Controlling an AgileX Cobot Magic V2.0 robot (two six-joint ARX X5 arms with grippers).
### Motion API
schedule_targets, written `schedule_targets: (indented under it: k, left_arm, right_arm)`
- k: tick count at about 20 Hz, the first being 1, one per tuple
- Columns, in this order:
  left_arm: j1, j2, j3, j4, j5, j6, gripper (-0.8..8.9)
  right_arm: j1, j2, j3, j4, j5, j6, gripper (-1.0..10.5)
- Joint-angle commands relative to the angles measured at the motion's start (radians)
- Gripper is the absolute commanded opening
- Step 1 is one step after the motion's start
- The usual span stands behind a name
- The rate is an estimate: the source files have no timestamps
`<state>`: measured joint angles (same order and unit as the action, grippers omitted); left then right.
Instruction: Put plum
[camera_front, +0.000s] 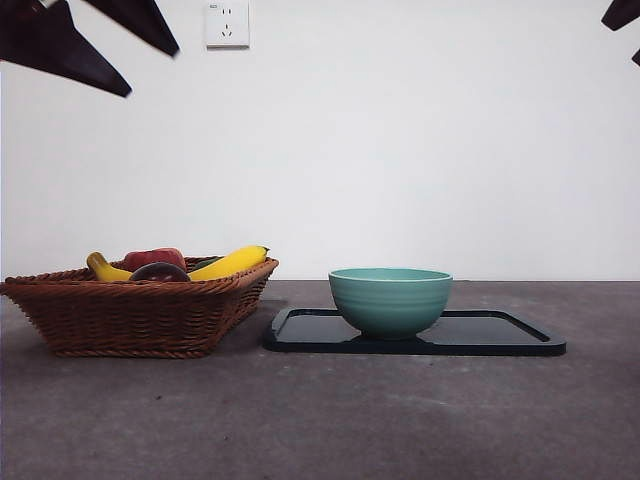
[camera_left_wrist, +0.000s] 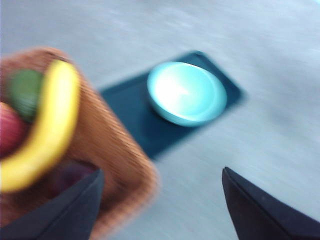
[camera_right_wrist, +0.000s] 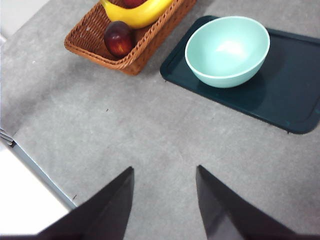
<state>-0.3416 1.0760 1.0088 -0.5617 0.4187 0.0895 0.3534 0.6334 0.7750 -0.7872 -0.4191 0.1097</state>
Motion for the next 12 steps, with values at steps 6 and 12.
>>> schedule_targets:
  k: [6, 12]
  left_arm:
    - [-0.006, -0.053, 0.019, -0.263, 0.196, 0.027, 3.74]
    - [-0.006, -0.053, 0.019, -0.279, 0.204, 0.042, 3.74]
  right_arm:
    - [0.005, 0.005, 0.001, 0.009, 0.001, 0.014, 2.0]
    - [0.005, 0.006, 0.001, 0.009, 0.001, 0.015, 2.0]
